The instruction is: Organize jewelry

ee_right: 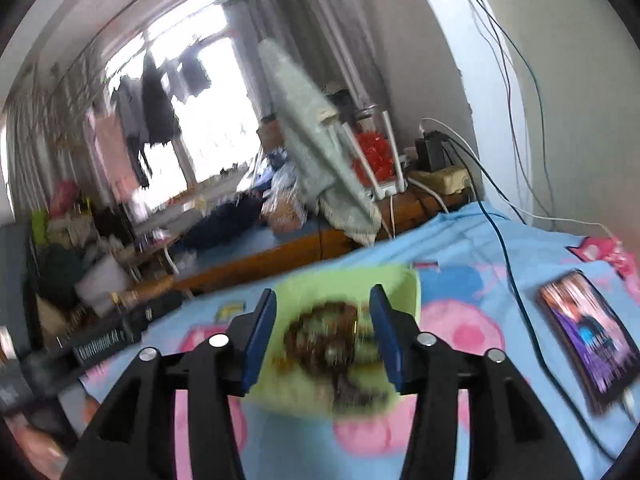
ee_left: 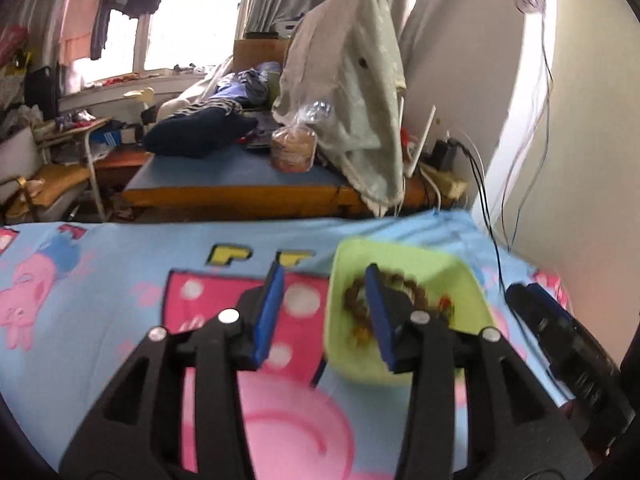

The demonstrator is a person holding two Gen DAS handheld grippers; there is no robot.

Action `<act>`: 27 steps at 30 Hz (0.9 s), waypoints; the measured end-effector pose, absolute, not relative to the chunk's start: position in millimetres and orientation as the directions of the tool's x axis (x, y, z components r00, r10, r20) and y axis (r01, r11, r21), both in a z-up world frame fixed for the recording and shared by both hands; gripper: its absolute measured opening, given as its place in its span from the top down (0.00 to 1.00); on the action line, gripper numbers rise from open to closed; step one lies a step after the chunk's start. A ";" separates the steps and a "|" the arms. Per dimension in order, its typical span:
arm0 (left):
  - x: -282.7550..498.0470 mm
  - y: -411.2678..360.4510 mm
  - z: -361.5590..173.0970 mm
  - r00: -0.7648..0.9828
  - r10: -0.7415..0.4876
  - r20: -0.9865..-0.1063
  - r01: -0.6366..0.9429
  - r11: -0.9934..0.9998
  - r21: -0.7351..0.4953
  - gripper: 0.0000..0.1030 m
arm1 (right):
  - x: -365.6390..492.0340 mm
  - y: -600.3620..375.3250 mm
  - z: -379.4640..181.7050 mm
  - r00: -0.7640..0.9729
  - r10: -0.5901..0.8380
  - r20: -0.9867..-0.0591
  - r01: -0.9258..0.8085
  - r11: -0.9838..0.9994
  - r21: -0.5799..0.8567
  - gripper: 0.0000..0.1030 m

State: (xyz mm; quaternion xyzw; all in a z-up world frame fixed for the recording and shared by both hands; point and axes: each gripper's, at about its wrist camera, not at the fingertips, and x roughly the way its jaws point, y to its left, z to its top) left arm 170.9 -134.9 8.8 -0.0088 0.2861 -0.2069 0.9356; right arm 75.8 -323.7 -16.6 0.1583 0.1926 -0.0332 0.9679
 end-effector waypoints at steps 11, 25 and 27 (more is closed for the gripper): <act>90.1 -120.1 -30.9 0.820 -0.162 -0.549 0.270 0.955 0.122 0.44 | -1.3 -267.7 -54.8 0.898 -0.056 -0.435 0.176 0.955 0.240 0.70; 73.6 -99.8 -20.0 0.864 -0.143 -0.482 0.226 0.967 0.119 0.06 | -12.3 -252.0 -56.3 0.890 -0.122 -0.439 0.217 0.961 0.173 0.70; 73.1 -101.2 -20.4 0.863 -0.145 -0.485 0.233 0.964 0.127 0.06 | -12.5 -252.3 -56.2 0.891 -0.123 -0.437 0.219 0.960 0.176 0.70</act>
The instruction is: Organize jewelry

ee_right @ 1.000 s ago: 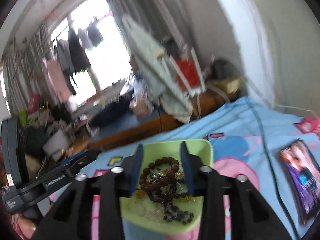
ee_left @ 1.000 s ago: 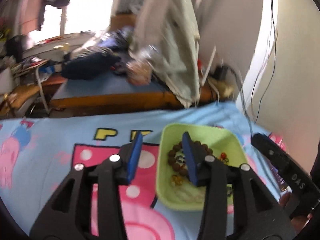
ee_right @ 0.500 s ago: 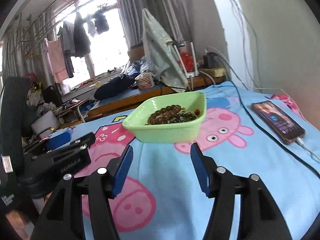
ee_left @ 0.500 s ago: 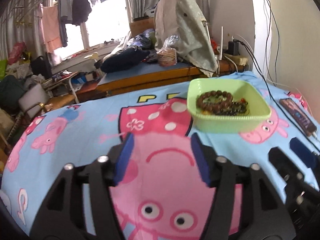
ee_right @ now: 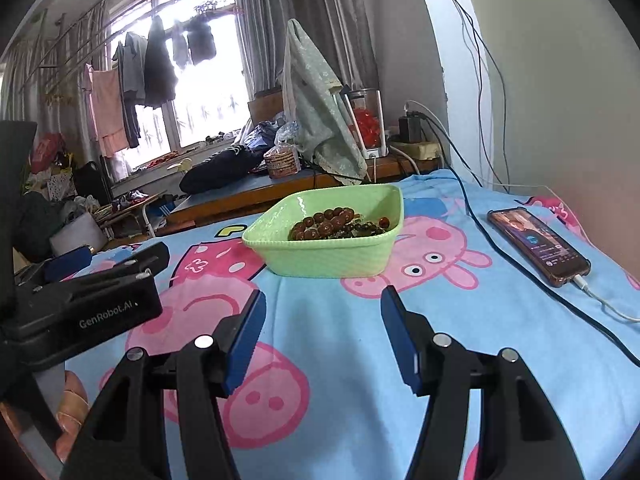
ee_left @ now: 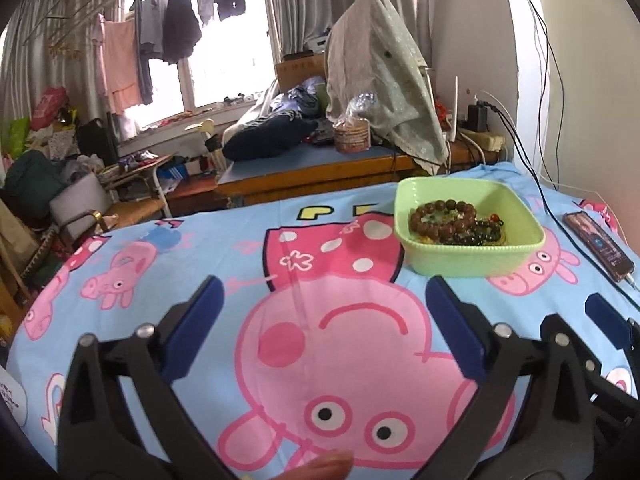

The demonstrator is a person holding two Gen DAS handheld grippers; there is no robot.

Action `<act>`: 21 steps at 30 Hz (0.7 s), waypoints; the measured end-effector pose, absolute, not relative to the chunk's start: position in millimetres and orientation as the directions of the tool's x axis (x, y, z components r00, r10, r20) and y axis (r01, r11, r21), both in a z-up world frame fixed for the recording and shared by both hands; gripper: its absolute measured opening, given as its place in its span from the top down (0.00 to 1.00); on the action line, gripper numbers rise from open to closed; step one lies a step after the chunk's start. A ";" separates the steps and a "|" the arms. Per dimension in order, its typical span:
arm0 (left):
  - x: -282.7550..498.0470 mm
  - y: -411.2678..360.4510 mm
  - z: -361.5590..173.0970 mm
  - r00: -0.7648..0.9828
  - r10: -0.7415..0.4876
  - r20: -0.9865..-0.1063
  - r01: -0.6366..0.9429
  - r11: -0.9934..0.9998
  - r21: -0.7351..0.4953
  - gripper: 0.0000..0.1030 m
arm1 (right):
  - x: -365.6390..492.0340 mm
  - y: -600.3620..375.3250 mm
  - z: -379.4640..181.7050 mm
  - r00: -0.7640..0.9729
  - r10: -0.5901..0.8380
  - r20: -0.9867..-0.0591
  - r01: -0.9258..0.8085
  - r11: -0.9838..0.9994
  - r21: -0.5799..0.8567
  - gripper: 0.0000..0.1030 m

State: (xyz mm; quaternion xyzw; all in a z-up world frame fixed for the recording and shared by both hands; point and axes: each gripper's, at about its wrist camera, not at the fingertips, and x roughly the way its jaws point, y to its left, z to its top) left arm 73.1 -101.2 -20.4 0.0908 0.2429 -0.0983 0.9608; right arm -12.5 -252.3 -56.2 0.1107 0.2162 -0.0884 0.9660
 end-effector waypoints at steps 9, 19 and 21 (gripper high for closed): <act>72.2 -104.3 -22.8 0.851 -0.160 -0.499 0.255 0.958 0.129 0.06 | -16.0 -253.9 -56.1 0.895 -0.127 -0.427 0.225 0.956 0.187 0.70; 75.1 -105.8 -25.8 0.838 -0.160 -0.522 0.259 0.958 0.123 0.06 | -18.0 -254.2 -55.9 0.899 -0.127 -0.420 0.224 0.956 0.191 0.70; 75.3 -105.6 -25.8 0.837 -0.162 -0.523 0.261 0.958 0.120 0.06 | -18.0 -254.0 -55.8 0.899 -0.127 -0.420 0.224 0.956 0.191 0.70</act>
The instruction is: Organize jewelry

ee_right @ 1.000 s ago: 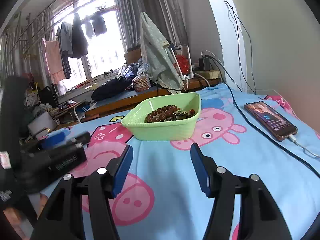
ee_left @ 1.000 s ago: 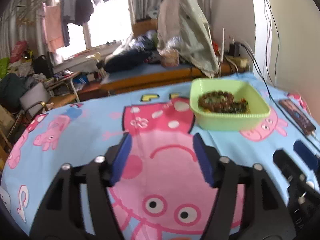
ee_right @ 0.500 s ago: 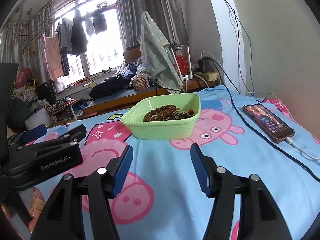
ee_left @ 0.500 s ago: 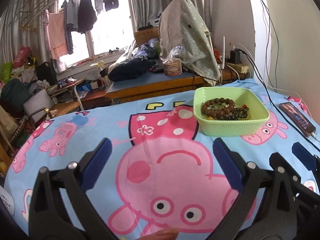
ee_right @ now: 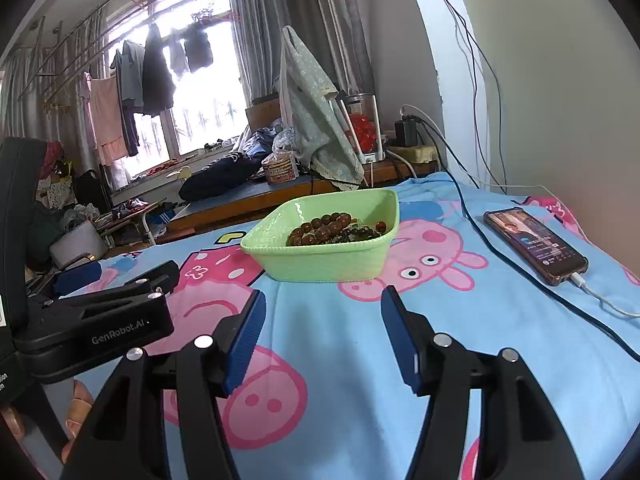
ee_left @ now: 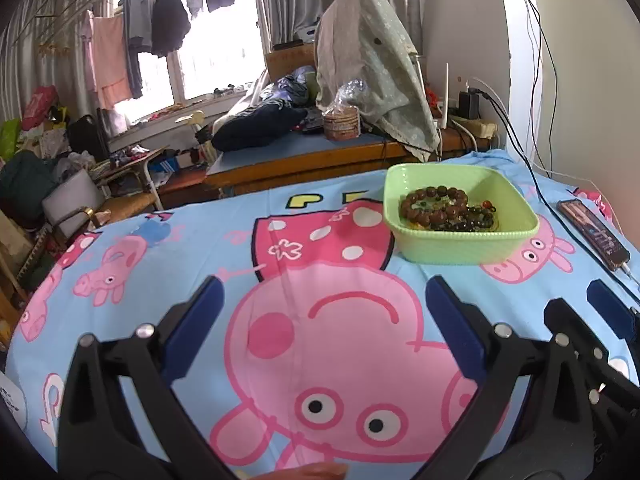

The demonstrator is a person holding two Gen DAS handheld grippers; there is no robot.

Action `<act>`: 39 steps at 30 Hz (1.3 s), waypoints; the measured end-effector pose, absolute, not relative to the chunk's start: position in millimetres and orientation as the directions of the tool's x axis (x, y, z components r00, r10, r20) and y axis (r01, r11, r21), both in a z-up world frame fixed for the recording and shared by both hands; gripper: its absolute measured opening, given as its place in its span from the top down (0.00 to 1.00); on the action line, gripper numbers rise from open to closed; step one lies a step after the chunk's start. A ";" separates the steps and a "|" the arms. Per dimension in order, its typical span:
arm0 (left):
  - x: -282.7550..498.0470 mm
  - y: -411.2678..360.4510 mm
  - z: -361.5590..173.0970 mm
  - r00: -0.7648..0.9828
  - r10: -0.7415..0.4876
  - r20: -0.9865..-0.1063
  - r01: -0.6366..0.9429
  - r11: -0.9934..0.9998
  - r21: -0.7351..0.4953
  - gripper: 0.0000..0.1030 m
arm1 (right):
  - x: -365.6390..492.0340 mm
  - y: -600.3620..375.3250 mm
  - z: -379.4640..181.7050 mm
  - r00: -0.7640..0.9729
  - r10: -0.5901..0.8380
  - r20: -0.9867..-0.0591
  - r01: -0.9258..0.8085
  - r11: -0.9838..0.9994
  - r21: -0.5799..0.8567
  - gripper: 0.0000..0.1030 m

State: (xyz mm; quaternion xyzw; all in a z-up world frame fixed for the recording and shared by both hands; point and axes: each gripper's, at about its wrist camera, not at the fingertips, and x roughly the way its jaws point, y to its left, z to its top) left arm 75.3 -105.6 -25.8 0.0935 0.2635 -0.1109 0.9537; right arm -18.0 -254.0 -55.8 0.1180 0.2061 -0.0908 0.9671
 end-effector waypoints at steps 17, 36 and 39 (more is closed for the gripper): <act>75.6 -106.1 -26.8 0.833 -0.165 -0.528 0.261 0.959 0.111 0.06 | -20.3 -254.0 -54.3 0.900 -0.131 -0.415 0.229 0.954 0.196 0.70; 72.4 -104.9 -28.3 0.831 -0.208 -0.515 0.290 0.953 0.085 0.06 | -20.5 -254.6 -54.2 0.900 -0.130 -0.416 0.229 0.953 0.198 0.69; 71.6 -103.2 -27.0 0.824 -0.237 -0.514 0.307 0.950 0.055 0.06 | -20.1 -255.3 -54.5 0.900 -0.131 -0.416 0.230 0.953 0.198 0.69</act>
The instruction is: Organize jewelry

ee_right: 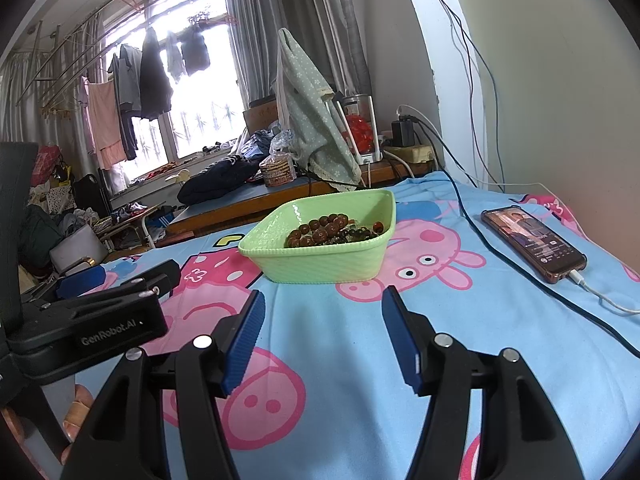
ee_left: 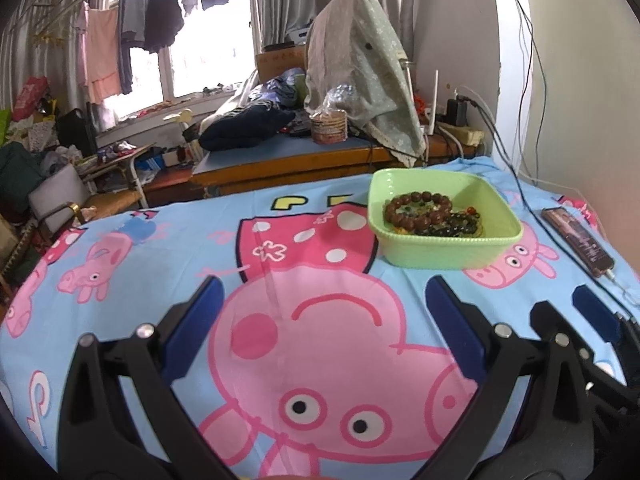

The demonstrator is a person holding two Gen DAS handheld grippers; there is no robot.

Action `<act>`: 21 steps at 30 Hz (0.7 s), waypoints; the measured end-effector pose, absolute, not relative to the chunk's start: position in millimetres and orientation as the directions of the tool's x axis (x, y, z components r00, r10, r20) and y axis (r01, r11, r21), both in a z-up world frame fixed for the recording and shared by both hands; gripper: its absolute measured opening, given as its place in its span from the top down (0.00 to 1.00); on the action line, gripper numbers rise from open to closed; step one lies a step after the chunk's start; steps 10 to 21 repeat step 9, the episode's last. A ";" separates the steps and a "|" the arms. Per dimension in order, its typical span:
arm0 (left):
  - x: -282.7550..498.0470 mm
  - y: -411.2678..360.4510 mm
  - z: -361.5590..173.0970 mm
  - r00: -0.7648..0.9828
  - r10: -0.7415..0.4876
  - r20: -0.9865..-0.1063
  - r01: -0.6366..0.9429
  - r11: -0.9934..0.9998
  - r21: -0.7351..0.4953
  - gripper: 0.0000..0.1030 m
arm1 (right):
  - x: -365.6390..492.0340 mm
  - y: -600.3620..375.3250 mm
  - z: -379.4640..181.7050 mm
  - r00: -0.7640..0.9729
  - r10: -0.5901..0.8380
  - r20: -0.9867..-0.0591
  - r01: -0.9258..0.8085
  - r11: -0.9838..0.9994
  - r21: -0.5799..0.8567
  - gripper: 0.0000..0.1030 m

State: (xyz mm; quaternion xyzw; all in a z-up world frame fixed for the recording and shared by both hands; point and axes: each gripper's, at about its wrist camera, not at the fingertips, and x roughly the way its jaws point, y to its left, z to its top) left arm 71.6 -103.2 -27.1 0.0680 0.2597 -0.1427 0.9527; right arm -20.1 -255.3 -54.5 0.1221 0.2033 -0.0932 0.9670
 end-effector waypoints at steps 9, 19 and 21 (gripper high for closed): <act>69.8 -102.7 -22.7 0.829 -0.240 -0.504 0.306 0.951 0.051 0.06 | -23.5 -254.6 -53.8 0.903 -0.137 -0.408 0.236 0.951 0.202 0.67; 69.8 -102.7 -22.7 0.829 -0.240 -0.504 0.306 0.951 0.051 0.06 | -23.5 -254.6 -53.8 0.903 -0.137 -0.408 0.236 0.951 0.202 0.67; 69.8 -102.7 -22.7 0.829 -0.240 -0.504 0.306 0.951 0.051 0.06 | -23.5 -254.6 -53.8 0.903 -0.137 -0.408 0.236 0.951 0.202 0.67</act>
